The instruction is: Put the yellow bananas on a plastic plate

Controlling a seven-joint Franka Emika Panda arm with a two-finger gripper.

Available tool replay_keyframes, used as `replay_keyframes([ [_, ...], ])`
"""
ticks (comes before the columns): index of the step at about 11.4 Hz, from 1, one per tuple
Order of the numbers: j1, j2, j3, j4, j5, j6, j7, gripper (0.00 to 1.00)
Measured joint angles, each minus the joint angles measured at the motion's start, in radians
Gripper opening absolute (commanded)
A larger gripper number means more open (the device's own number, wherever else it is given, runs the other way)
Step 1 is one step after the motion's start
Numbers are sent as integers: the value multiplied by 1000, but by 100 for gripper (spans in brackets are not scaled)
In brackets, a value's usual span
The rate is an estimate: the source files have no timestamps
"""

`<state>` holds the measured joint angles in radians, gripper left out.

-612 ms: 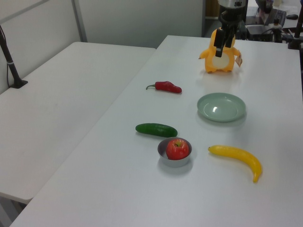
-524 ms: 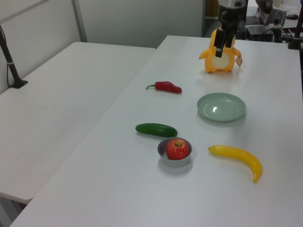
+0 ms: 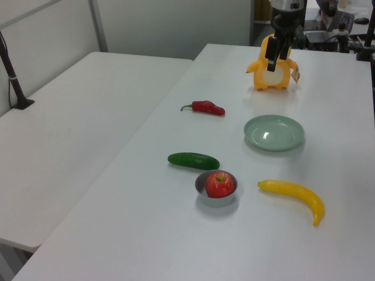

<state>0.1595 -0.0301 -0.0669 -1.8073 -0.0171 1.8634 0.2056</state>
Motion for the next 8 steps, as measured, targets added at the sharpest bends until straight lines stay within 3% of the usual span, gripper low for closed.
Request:
replay_keyframes([
  [6, 4, 8, 2, -57, 1, 69, 0, 100],
  [8, -2, 11, 39, -97, 6, 74, 0, 100],
])
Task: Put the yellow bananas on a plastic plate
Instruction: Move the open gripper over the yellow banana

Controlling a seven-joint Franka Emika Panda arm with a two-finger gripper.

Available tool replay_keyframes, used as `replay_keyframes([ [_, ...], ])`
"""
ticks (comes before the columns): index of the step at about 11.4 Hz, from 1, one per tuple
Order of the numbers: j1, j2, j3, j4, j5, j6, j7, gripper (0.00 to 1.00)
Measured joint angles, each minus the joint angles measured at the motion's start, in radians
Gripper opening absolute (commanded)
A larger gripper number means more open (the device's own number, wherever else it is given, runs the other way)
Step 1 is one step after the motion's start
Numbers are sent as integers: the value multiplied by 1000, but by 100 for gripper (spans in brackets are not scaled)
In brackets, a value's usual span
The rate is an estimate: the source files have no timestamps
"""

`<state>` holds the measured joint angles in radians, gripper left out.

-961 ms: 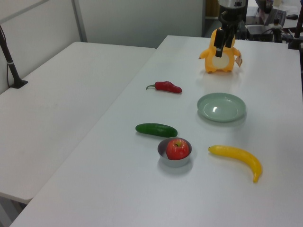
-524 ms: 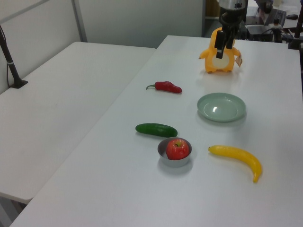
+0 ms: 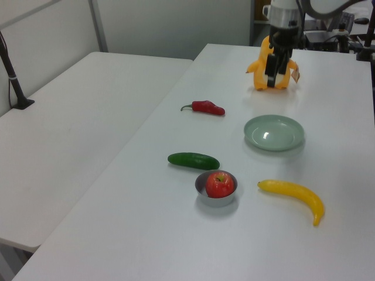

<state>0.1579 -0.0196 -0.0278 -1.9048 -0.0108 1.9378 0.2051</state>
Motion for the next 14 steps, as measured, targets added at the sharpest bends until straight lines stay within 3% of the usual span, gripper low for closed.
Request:
replay_keyframes([
  [3, -11, 1, 133, -89, 25, 1, 26, 100],
  [6, -11, 0, 216, -117, 84, 2, 143, 100],
  [10, -3, 6, 327, -169, 88, 85, 327, 100],
  [12, 9, 10, 365, -218, 88, 160, 366, 100],
  [14, 35, 25, 373, -250, 88, 194, 370, 100],
])
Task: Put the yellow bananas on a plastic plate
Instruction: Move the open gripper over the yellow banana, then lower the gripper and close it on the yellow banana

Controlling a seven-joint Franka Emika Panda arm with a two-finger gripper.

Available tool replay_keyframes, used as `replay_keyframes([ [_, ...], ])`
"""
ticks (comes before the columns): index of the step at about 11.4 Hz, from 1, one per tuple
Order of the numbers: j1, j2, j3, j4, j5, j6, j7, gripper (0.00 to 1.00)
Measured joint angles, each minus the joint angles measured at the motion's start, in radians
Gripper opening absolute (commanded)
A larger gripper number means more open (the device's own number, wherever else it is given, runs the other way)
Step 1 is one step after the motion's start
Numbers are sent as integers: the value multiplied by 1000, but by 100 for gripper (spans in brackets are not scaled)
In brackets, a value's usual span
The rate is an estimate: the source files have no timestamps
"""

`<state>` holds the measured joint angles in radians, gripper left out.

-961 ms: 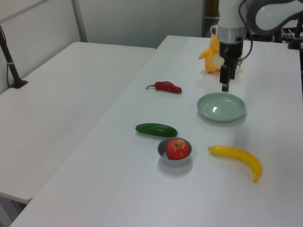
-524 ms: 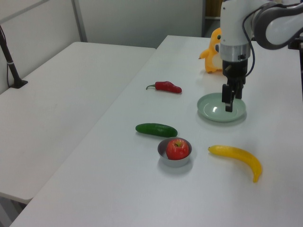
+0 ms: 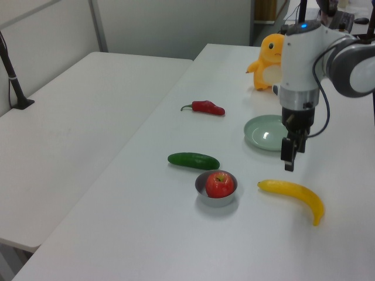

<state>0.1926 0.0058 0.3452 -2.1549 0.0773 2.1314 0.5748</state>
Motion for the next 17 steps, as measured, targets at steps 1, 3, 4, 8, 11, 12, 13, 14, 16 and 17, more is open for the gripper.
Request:
replay_keyframes([
  [1, 15, 17, 0, -5, 0, 10, 0, 100],
  [3, 26, 49, 0, -6, 0, 14, 1, 100],
  [4, 26, 62, 0, -7, 0, 14, 1, 100],
  [8, 26, 129, 0, -8, -20, 41, 1, 100],
  [11, 28, 153, 0, -8, -29, 60, 1, 97],
  [12, 29, 160, 0, -8, -29, 61, 1, 94],
  [13, 31, 165, 0, -8, -31, 62, 1, 89],
  [14, 31, 168, 0, -8, -34, 62, 1, 73],
  [16, 31, 168, 0, -8, -39, 62, 1, 28],
  [17, 31, 168, 0, -8, -40, 67, 1, 27],
])
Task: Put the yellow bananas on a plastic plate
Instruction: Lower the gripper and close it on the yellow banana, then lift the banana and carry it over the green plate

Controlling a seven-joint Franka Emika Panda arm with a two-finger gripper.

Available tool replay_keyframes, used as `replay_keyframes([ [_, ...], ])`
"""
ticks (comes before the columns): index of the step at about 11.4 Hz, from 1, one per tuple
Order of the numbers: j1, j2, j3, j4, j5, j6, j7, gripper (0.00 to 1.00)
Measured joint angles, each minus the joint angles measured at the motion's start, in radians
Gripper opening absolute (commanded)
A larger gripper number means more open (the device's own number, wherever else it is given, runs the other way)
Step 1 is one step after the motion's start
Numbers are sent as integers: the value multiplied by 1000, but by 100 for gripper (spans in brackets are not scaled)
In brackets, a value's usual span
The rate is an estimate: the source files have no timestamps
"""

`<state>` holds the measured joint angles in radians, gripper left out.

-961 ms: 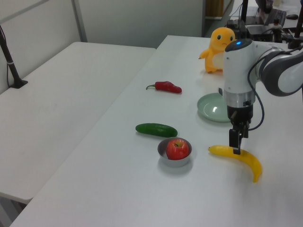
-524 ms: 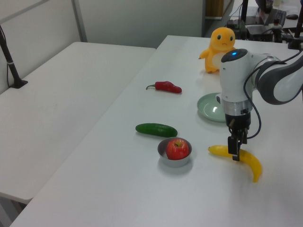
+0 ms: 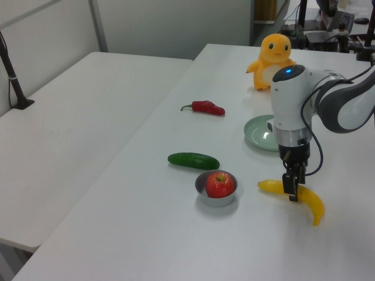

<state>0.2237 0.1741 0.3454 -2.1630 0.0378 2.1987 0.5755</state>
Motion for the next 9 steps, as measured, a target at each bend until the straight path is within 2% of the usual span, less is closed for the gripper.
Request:
replay_keyframes([
  [9, -8, -4, -4, 5, -8, 35, 0, 27],
])
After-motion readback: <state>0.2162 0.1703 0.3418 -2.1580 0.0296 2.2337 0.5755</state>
